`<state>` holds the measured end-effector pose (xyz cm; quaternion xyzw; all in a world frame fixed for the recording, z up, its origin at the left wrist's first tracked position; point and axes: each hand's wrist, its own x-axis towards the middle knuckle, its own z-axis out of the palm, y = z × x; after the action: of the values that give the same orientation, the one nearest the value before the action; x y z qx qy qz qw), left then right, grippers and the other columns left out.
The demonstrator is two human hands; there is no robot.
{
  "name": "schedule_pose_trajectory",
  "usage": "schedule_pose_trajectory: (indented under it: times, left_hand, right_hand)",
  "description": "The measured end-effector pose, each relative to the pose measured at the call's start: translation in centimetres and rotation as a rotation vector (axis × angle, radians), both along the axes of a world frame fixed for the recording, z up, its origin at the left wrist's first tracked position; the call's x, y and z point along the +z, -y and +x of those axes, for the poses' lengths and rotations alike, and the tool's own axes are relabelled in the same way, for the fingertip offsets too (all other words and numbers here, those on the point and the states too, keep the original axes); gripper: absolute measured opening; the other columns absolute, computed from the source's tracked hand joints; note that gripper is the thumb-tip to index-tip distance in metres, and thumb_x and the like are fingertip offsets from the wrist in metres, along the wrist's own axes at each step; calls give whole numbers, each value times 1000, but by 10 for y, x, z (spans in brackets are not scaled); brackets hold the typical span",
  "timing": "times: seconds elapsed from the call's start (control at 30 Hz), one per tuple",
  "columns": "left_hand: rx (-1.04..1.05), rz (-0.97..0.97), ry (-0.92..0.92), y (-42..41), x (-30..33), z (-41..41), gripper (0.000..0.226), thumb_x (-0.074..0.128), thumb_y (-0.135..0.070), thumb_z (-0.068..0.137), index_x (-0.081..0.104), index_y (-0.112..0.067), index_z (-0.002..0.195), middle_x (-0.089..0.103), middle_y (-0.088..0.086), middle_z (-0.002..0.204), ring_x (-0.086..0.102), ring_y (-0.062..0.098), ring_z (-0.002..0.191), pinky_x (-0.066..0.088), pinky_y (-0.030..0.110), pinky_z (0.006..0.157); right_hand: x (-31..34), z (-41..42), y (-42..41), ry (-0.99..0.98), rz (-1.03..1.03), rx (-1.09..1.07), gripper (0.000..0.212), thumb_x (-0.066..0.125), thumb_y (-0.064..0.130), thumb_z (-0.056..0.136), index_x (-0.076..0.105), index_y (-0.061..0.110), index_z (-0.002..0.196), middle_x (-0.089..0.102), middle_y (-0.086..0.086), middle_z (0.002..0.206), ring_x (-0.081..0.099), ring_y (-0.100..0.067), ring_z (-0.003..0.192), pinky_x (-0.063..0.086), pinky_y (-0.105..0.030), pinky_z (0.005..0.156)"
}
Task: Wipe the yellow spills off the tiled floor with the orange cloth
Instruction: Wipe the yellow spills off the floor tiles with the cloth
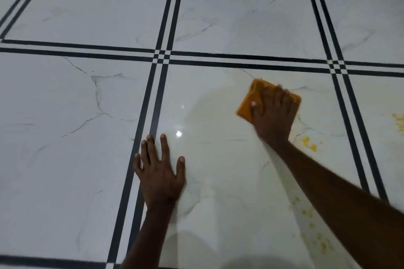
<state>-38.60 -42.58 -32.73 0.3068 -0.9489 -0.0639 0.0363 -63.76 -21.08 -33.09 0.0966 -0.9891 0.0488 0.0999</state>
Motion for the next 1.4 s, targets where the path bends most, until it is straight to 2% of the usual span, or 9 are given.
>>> schedule_pose_trajectory:
  times: [0.13, 0.23, 0.33, 0.47, 0.63, 0.73, 0.87, 1.23, 1.4]
  left_hand:
    - [-12, 13, 14, 1, 3, 2, 76, 36, -56, 96, 21, -20, 161, 22, 19, 166, 20, 38, 153, 21, 56, 120]
    - [-8, 21, -16, 5, 2, 0, 76, 34, -56, 94, 25, -19, 160, 25, 21, 164, 23, 40, 151, 22, 58, 118]
    - [-22, 13, -29, 4, -2, -1, 75, 31, -56, 95, 25, -18, 159, 25, 22, 163, 24, 41, 151, 23, 59, 116]
    - [-46, 0, -14, 0, -9, 7, 72, 29, -55, 98, 24, -17, 159, 24, 24, 162, 24, 42, 150, 22, 59, 115]
    - [-22, 79, 98, 7, 0, -1, 81, 20, -58, 93, 22, -12, 160, 19, 28, 164, 20, 46, 151, 20, 65, 116]
    - [-165, 69, 130, -41, 15, -4, 83, 18, -56, 93, 23, -7, 160, 18, 31, 163, 17, 47, 152, 22, 65, 117]
    - [-367, 92, 177, -97, 0, -4, 72, 15, -56, 100, -1, -25, 163, -4, 18, 170, -2, 37, 157, 5, 60, 123]
    - [-351, 180, 322, -91, 0, -14, 82, 28, -66, 99, -16, -32, 159, -25, 13, 167, -21, 33, 154, -6, 57, 122]
    - [-359, 160, 336, -92, 4, -13, 81, 27, -65, 99, -17, -32, 159, -26, 12, 166, -21, 33, 155, -5, 57, 122]
  right_hand:
    - [11, 164, 13, 106, -98, -154, 76, 39, 55, 97, 26, 20, 163, 27, -23, 167, 30, -45, 151, 12, -63, 125]
    - [17, 218, 29, 233, -96, 342, 77, 40, 58, 97, 20, 25, 165, 17, -19, 171, 13, -41, 158, 10, -63, 125]
    - [17, 138, -1, 169, 26, 737, 71, 47, 56, 96, 36, 25, 160, 35, -18, 165, 32, -39, 152, 21, -59, 122]
    - [0, 61, -78, 120, 54, 158, 69, 36, 57, 100, 37, 20, 159, 39, -20, 162, 41, -44, 143, 23, -59, 120]
    - [6, 173, -137, 95, -54, -213, 72, 32, 60, 101, 29, 22, 162, 34, -20, 165, 32, -42, 151, 16, -61, 124]
    - [6, 277, -112, 180, -108, -198, 77, 37, 60, 99, 19, 23, 165, 22, -20, 170, 21, -42, 156, 9, -63, 126]
    - [11, 355, -139, 231, -58, 194, 76, 39, 59, 101, 12, 28, 166, 6, -11, 174, 5, -36, 161, 12, -63, 126]
    - [6, 182, -214, 236, -48, -388, 81, 26, 66, 96, 23, 21, 163, 26, -26, 166, 25, -47, 153, 17, -67, 122]
    - [9, 222, -101, 223, -56, -23, 79, 32, 61, 98, 14, 24, 165, 14, -22, 171, 12, -44, 157, 6, -64, 126]
